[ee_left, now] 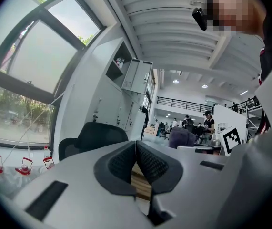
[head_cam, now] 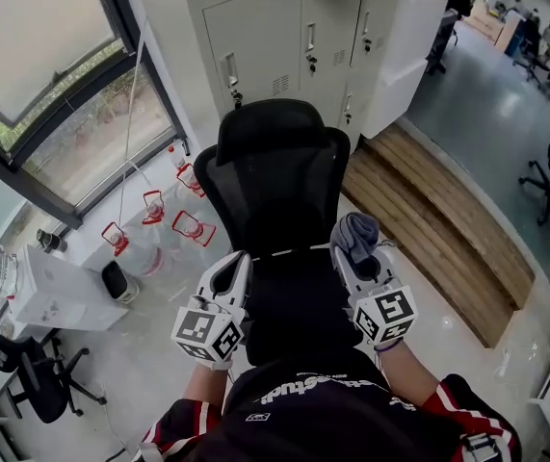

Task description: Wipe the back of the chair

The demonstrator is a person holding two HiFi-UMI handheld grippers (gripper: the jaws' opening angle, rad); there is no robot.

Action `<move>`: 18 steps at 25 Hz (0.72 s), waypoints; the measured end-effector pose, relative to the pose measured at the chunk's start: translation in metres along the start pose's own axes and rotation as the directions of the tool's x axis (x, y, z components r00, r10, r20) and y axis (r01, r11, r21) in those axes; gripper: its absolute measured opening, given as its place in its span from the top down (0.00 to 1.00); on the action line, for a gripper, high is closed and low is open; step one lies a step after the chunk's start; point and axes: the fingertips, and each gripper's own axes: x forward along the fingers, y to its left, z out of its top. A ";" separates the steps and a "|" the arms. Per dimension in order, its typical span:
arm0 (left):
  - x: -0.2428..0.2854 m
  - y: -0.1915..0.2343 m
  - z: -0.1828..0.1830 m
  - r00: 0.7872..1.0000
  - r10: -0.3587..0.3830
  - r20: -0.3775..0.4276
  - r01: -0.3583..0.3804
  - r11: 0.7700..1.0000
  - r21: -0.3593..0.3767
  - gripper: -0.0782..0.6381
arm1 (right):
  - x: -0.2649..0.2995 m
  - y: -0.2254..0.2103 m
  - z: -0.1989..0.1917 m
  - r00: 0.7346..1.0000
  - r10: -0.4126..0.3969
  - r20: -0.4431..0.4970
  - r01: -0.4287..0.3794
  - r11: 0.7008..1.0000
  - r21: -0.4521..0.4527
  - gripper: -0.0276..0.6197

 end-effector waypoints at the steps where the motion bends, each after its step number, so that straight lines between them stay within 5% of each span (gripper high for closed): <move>1: 0.010 0.002 0.001 1.000 0.003 -0.001 -0.003 1.000 0.002 0.86 | 0.006 -0.011 -0.002 1.000 -0.007 -0.005 0.007 1.000 0.003 0.84; 18: 0.138 0.059 -0.011 0.996 0.086 -0.032 -0.086 0.996 0.014 0.86 | 0.169 -0.204 -0.087 0.979 -0.136 -0.152 0.140 0.990 0.021 0.84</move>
